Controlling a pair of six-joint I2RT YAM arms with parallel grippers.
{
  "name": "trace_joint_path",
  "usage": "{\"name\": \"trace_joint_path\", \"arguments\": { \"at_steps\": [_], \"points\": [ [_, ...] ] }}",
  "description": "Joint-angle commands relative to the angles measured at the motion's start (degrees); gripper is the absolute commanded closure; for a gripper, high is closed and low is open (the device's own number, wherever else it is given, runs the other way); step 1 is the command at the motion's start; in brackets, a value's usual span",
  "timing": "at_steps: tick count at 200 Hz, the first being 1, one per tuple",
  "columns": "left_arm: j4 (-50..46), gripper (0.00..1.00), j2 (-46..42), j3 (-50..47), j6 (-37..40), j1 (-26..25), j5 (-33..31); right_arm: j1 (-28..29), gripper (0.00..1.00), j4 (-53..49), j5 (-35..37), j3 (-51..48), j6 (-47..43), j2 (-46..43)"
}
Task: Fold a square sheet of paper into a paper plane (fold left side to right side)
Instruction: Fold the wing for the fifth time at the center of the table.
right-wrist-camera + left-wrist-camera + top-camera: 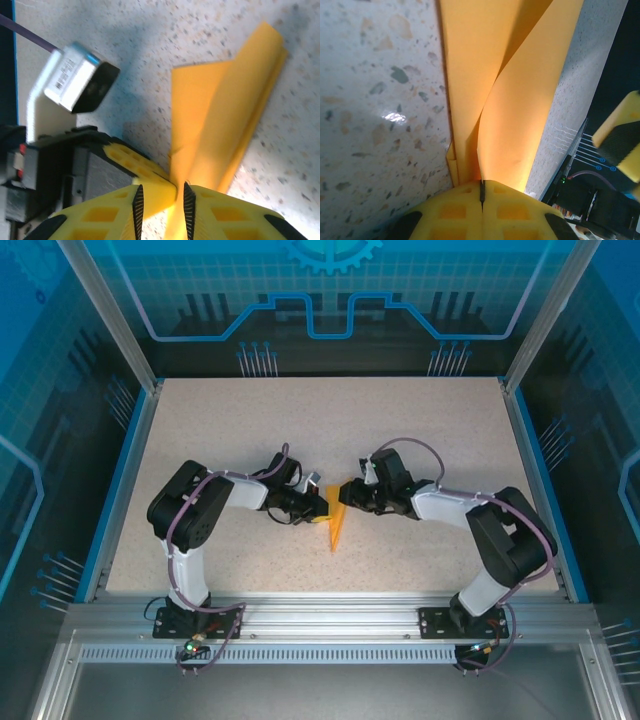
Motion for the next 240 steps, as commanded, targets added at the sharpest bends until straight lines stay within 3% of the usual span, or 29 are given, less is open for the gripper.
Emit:
{"name": "trace_joint_path", "arguments": {
  "at_steps": [1, 240],
  "points": [
    [-2.86, 0.96, -0.43, -1.52, 1.88, -0.02, -3.55, 0.53, 0.71, 0.63, -1.69, 2.77, -1.42, 2.45],
    [-4.52, 1.0, -1.59, -3.93, 2.42, 1.39, -6.3, 0.15, 0.73, -2.08, -2.1, 8.38, -5.23, 11.96]
  ]
}}
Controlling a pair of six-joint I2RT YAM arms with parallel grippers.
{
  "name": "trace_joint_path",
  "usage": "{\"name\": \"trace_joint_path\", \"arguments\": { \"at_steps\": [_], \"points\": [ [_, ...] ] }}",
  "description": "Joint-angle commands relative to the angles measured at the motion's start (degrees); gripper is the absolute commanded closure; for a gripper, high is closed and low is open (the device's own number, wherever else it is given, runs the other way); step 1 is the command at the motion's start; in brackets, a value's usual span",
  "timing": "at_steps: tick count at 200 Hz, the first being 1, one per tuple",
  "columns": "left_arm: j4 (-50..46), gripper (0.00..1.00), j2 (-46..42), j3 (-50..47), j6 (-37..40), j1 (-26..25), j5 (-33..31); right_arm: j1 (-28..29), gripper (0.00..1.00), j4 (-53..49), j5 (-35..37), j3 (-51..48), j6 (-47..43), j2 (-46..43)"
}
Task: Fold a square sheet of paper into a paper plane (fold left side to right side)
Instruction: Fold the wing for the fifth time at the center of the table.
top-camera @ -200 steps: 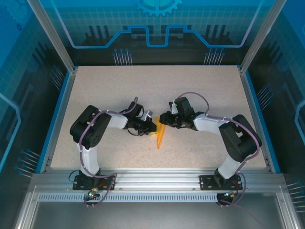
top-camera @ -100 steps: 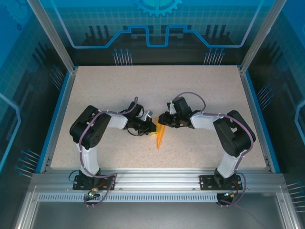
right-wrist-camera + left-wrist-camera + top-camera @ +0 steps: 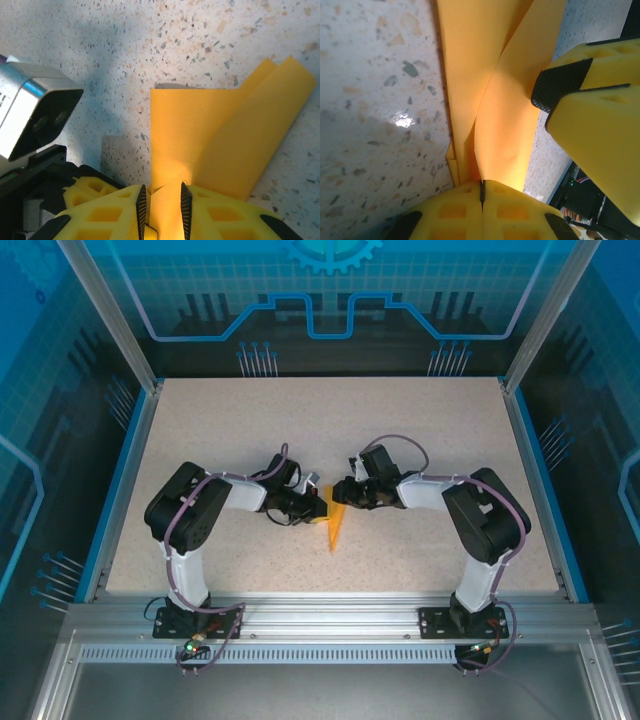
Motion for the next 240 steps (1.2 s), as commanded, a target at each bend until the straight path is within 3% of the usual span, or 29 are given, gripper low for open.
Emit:
{"name": "trace_joint_path", "arguments": {
  "at_steps": [1, 126, 164, 195, 240],
  "points": [
    [-4.89, 1.0, -0.36, -2.47, 1.09, 1.22, -4.13, 0.2, 0.73, -0.95, -0.77, 1.78, -1.3, 1.64],
    [-3.93, 1.0, -1.83, -3.48, 1.1, 1.63, -4.1, -0.09, 0.73, -8.98, 0.67, 3.21, -0.97, 5.19],
    [-4.48, 0.9, -5.46, -3.13, 1.32, 1.63, -3.92, -0.02, 0.73, -11.75, 2.07, 2.25, -0.66, 5.45],
    [-6.86, 0.73, -9.99, -3.23, 1.96, 1.92, -3.99, -0.11, 0.73, -12.08, 2.31, 2.16, -0.6, 6.2],
    [-8.07, 0.77, -16.81, -5.56, 0.18, 1.59, -0.45, -0.09, 0.73, -10.42, 1.43, 1.92, -0.14, 6.78]
  ]
}}
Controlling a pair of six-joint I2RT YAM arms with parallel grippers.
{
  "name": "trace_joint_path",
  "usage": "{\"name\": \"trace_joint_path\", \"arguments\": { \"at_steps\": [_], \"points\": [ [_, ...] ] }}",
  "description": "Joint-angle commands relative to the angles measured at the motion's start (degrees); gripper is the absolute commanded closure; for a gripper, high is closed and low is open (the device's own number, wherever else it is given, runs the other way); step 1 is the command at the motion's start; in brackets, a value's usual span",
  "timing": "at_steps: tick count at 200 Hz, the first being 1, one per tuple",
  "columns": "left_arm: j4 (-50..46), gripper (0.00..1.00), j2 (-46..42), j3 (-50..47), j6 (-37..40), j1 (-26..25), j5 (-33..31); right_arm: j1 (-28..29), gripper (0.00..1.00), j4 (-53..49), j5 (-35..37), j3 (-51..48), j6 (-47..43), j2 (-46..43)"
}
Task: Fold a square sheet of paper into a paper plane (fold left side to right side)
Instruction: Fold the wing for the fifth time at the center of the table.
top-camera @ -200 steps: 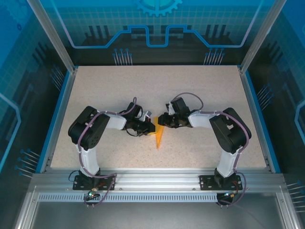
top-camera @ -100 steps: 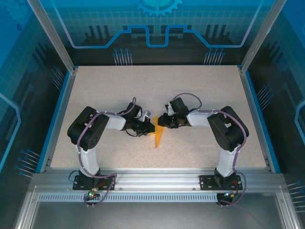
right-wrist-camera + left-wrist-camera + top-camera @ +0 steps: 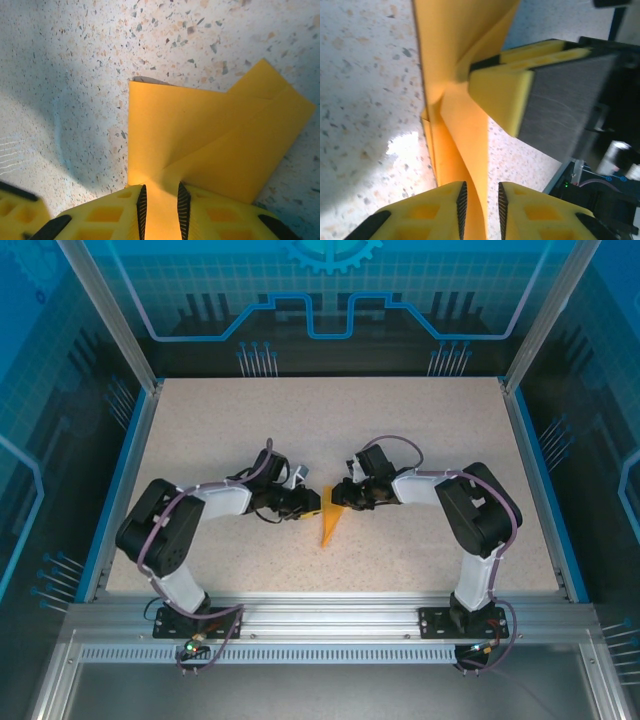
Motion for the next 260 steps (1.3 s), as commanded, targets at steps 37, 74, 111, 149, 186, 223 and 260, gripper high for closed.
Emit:
{"name": "trace_joint_path", "arguments": {
  "at_steps": [37, 74, 111, 149, 186, 223, 260],
  "points": [
    [0.95, 0.79, -3.99, -2.49, -5.12, -3.37, 7.69, 0.11, 0.73, -5.4, 2.22, -0.99, 0.3, 3.3],
    [2.23, 0.79, -2.05, -1.17, -6.14, -5.72, 7.56, 0.37, 0.73, -5.58, 2.09, -0.69, 0.2, 3.81],
    [1.87, 0.78, 0.92, -0.39, -5.58, -6.9, 7.04, 0.41, 0.73, -6.15, 2.21, -0.33, 0.0, 3.88],
    [2.28, 0.78, 3.98, -0.9, -5.4, -7.2, 6.03, 0.62, 0.73, -6.54, 2.22, 0.22, -0.18, 4.23],
    [2.15, 0.78, 5.6, -1.76, -5.29, -7.42, 4.62, 0.68, 0.73, -7.0, 2.34, 0.48, -0.4, 4.22],
    [2.59, 0.78, 6.84, -2.75, -5.4, -7.61, 4.06, 0.69, 0.73, -7.48, 2.56, 0.69, -0.62, 4.29],
    [2.46, 0.78, 7.56, -3.15, -5.48, -8.02, 3.46, 0.68, 0.73, -7.47, 2.4, 0.87, -0.86, 4.19]
  ]
}}
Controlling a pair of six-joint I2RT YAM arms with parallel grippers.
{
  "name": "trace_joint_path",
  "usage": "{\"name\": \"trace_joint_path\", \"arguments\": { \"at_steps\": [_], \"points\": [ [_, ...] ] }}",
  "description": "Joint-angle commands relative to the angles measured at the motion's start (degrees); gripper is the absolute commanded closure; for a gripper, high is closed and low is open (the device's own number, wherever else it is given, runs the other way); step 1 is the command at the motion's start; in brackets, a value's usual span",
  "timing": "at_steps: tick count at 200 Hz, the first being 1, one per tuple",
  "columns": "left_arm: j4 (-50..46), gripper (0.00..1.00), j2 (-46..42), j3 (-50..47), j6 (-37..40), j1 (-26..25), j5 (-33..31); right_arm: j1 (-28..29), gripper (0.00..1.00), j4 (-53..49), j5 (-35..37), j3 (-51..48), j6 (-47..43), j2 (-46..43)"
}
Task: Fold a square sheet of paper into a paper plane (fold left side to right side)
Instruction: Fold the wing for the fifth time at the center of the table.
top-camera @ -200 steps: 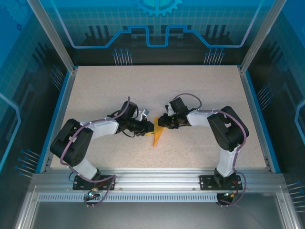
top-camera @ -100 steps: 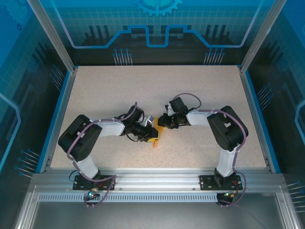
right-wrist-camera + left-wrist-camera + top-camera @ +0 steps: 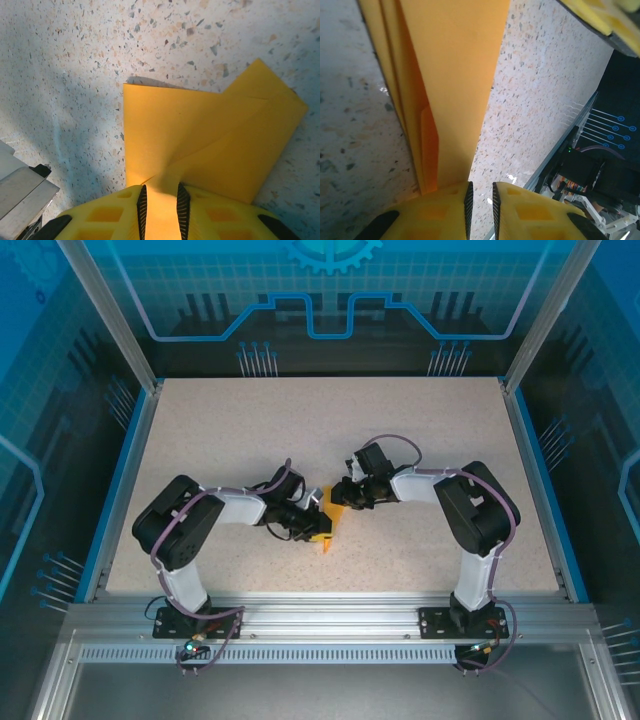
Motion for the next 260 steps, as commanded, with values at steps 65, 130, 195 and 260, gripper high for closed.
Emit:
{"name": "trace_joint_path", "arguments": {
  "at_steps": [65, 130, 195, 260],
  "points": [
    [-4.09, 0.83, 2.09, -2.19, -0.1, -1.87, -5.71, 0.52, 0.74, -1.98, 1.7, -0.8, -1.35, 0.49],
    [-7.9, 0.9, 3.04, -2.94, -0.37, -3.19, -10.71, -0.73, 0.79, 6.78, 1.95, -6.02, -3.02, -13.8],
    [-9.04, 0.94, 3.45, -2.33, -0.55, -3.82, -12.05, 3.01, 0.87, 6.72, -0.28, -14.68, -3.27, -20.72],
    [-9.72, 0.95, 3.41, -1.92, -0.12, -4.12, -12.47, 5.5, 0.88, 9.99, -0.81, -13.46, -3.86, -13.98]
  ]
}}
